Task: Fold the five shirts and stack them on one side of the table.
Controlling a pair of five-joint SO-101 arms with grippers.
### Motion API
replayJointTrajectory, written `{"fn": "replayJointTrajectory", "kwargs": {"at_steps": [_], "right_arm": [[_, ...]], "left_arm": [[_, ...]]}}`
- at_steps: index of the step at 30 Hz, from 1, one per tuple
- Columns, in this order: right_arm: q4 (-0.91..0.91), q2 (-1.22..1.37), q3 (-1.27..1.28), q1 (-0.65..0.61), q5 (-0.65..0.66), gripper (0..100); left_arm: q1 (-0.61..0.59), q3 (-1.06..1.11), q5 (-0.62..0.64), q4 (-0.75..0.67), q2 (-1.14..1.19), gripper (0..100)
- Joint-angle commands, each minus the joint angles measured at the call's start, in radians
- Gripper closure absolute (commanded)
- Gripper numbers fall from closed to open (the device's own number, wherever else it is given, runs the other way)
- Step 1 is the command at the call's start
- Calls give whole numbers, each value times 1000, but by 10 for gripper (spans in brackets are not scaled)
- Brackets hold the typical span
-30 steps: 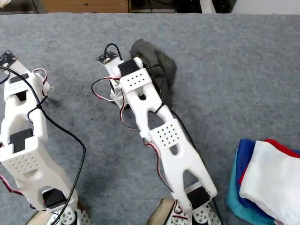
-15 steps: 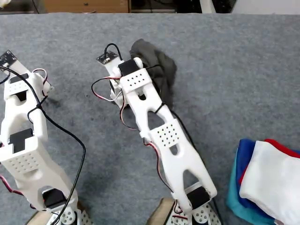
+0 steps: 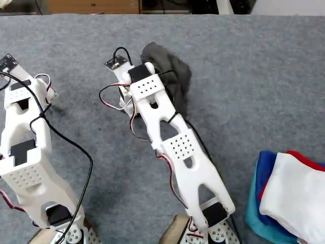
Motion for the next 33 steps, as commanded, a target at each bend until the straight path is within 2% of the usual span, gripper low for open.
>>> {"fn": "replayJointTrajectory", "kwargs": {"at_steps": [1,15,19,23,27,33], "right_arm": [[17,27,10,-19,8,969],[20,13,1,-12,8,970],[21,-127,33,22,8,970],[18,-349,150,111,9,968],[-14,-527,156,170,11,968],[-107,-615,151,176,11,969]], "left_arm": [[0,-37,6,-14,-7,947],[0,-37,6,-14,-7,947],[0,-37,6,-14,-7,947],[0,-37,6,-14,-7,947],[0,-37,5,-14,-7,947],[0,-37,5,-14,-7,947]]}}
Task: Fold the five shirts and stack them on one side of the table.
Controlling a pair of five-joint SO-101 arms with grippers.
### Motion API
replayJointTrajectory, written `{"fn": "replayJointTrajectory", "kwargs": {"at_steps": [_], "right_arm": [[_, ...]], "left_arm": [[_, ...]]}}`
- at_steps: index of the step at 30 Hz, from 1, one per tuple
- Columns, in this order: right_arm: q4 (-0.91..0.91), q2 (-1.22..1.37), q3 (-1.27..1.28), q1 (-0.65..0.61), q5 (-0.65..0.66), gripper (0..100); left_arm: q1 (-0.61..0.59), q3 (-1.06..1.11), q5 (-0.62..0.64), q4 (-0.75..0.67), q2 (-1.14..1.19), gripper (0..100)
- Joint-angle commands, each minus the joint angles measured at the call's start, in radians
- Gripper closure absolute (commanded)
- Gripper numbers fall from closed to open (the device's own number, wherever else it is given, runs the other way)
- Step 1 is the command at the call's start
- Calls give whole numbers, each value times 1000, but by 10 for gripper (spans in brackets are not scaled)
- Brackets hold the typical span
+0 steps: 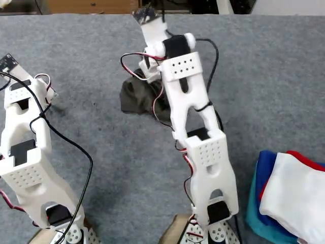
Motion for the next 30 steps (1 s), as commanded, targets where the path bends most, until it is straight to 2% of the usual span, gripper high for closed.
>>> {"fn": "replayJointTrajectory", "kwargs": {"at_steps": [1,8,13,16,19,23,24,30], "right_arm": [[-55,-87,-10,13,11,969],[-189,58,35,12,68,948],[-221,194,25,2,75,752],[-259,260,25,-2,66,722],[-278,311,-18,1,66,771],[-281,363,-96,15,66,974],[-281,371,-117,16,66,998],[-150,364,-303,44,66,995]], "left_arm": [[0,-37,5,-14,-7,947],[0,-35,3,-14,-7,947],[0,-35,3,-14,-7,947],[0,-34,2,-11,-7,947],[0,-34,2,-12,-7,947],[0,-34,2,-14,-7,947],[0,-34,2,-14,-7,947],[0,-34,2,-14,-7,947]]}}
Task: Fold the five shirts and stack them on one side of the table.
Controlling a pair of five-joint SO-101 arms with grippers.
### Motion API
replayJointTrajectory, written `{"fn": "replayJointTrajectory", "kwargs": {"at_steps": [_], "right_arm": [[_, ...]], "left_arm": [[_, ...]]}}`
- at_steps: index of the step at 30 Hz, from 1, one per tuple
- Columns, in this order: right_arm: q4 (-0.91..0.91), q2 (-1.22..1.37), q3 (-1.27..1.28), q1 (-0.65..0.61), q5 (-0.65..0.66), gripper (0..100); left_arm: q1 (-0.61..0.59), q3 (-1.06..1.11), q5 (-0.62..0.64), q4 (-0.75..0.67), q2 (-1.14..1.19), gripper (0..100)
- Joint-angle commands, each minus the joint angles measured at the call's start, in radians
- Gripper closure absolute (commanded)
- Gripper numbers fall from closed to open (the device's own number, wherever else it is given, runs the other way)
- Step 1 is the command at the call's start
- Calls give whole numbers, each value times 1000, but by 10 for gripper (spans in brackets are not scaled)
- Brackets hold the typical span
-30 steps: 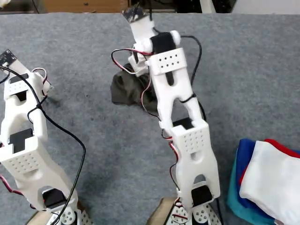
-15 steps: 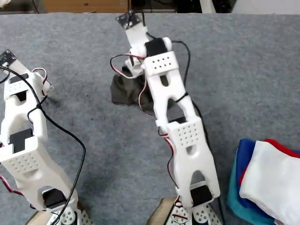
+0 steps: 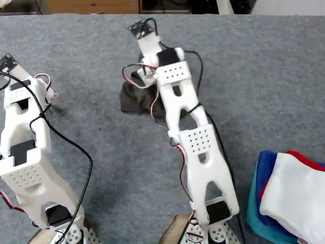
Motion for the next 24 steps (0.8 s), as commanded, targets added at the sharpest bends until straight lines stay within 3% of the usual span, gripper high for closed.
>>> {"fn": "replayJointTrajectory", "kwargs": {"at_steps": [1,4,13,24], "right_arm": [[91,-15,-180,19,-3,995],[184,-41,-328,19,-2,995],[259,-371,-311,21,0,995],[295,-633,-309,298,0,995]], "left_arm": [[0,-34,2,-14,-7,947],[0,-34,2,-14,-7,947],[0,-34,3,-14,-7,947],[17,-31,0,-5,-7,947]]}}
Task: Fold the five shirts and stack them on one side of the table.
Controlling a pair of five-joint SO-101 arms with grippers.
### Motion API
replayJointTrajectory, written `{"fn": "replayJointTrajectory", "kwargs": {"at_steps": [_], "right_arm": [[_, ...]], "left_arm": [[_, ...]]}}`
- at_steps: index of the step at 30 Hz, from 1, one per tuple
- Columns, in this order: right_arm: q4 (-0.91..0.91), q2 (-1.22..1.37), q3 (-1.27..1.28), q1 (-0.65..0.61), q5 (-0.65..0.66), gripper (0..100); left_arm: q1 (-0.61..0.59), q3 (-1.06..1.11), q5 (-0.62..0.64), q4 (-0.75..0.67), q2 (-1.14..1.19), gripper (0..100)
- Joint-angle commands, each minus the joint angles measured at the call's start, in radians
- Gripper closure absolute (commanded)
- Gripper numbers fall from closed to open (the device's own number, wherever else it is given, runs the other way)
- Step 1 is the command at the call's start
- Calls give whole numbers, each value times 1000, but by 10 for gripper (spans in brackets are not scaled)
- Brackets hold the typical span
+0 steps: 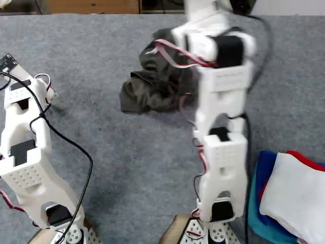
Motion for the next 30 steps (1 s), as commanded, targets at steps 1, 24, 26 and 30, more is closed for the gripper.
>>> {"fn": "replayJointTrajectory", "kwargs": {"at_steps": [1,24,26,30], "right_arm": [[18,-143,-42,116,0,995],[-261,314,-36,236,3,956],[-275,380,-31,177,3,877],[-278,492,-31,81,5,737]], "left_arm": [[21,-32,0,8,-7,947],[687,-236,40,224,88,947],[689,-244,87,206,145,946],[663,-324,112,241,203,949]]}}
